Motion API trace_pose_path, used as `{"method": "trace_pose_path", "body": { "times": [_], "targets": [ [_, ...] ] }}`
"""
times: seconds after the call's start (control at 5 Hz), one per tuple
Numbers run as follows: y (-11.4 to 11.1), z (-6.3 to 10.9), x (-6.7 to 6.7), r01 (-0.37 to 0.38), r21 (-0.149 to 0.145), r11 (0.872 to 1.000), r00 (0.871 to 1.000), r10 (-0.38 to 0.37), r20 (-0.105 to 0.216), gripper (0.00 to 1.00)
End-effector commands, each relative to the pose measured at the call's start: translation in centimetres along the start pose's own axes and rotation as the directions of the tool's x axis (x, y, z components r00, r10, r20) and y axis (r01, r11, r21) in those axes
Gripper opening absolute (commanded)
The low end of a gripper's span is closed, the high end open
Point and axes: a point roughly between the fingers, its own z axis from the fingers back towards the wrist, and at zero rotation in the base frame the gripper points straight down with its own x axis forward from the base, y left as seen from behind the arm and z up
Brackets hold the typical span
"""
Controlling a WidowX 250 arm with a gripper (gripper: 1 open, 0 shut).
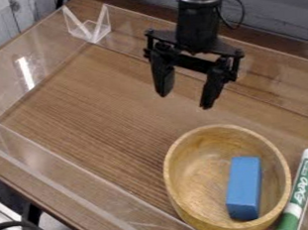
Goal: Remove the blue block from inside the brown bowl and put it on the table
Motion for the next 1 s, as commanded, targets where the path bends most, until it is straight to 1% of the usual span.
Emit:
{"method": "trace_pose_path", "body": {
  "times": [0.0,0.2,0.4,0.6,0.8],
  "targets": [
    [-1.5,1.6,-0.8,-0.004,-0.015,1.0,0.998,0.005,0.064,1.0],
    [-3.7,1.8,-2.1,-0.016,-0.024,1.0,0.997,0.018,0.078,1.0],
    [-6.4,1.4,-3.1,-0.011,-0.042,0.999,0.995,0.015,0.094,1.0],
    [-7.6,1.1,-4.0,-0.023,-0.058,0.998,0.993,0.03,0.112,1.0],
    [-8.0,0.6,-4.4,-0.028,-0.062,0.998,0.994,0.034,0.106,1.0]
  ]
}}
